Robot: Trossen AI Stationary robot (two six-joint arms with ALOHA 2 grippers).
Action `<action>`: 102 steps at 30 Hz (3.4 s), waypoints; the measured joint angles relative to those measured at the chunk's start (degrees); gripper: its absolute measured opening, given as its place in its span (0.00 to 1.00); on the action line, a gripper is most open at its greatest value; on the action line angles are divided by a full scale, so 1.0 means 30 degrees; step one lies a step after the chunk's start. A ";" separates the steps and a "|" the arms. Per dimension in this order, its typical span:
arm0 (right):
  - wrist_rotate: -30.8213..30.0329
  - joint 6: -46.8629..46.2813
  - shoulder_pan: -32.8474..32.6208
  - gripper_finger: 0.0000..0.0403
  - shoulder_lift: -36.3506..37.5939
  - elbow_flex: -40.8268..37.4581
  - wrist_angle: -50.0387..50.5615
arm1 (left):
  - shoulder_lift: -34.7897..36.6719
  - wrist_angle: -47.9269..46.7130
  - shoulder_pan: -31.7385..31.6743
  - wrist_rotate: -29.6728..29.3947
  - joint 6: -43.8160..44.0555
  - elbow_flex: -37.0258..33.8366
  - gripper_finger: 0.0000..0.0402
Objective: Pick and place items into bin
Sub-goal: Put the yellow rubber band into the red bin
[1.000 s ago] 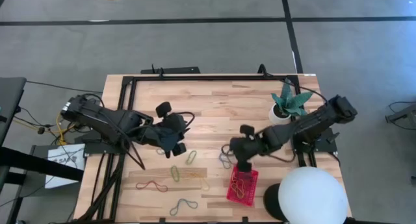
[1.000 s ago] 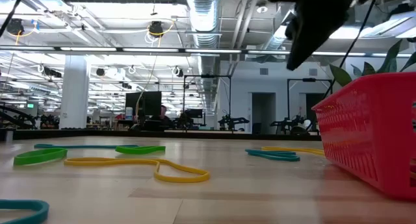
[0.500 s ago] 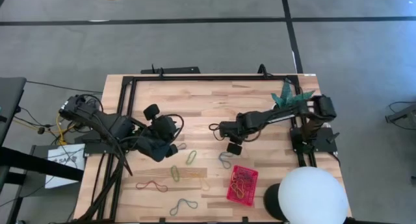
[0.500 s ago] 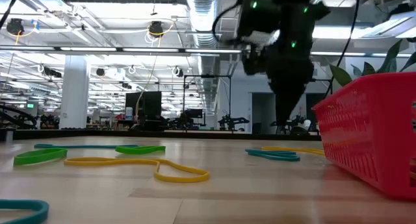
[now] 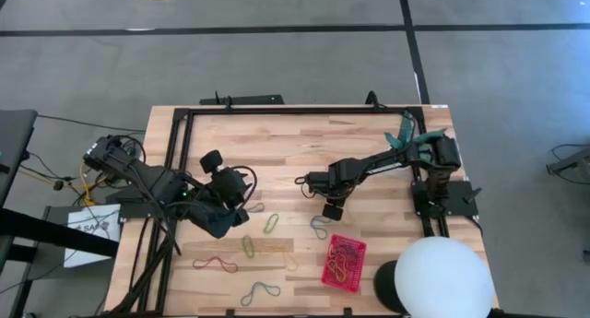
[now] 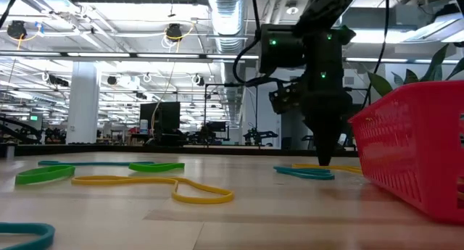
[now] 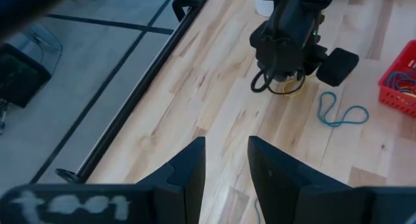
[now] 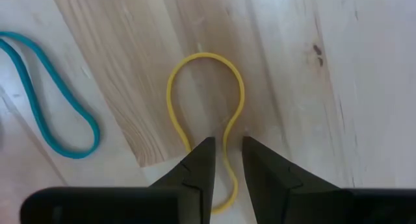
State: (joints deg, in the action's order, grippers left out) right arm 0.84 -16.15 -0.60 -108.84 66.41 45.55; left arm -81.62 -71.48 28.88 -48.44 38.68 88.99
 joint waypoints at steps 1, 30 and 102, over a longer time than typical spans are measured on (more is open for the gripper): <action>-0.0155 0.0044 0.0047 0.18 0.0000 -0.0014 -0.0058 | 0.0000 0.0000 0.0000 -0.0008 0.0000 0.0000 0.27; 0.4646 0.2703 -0.4567 0.00 0.7202 0.0874 -0.0277 | 0.0000 0.0065 0.0000 -0.0642 0.0488 -0.0015 0.27; 1.2935 0.9611 -0.7023 0.00 0.8998 0.0866 -0.3325 | -0.0007 0.0087 -0.0015 -0.1144 0.0532 -0.0015 0.27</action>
State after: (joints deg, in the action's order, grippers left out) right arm 39.64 12.69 -21.67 -81.84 69.01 35.57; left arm -81.65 -71.22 28.84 -51.88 40.27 88.95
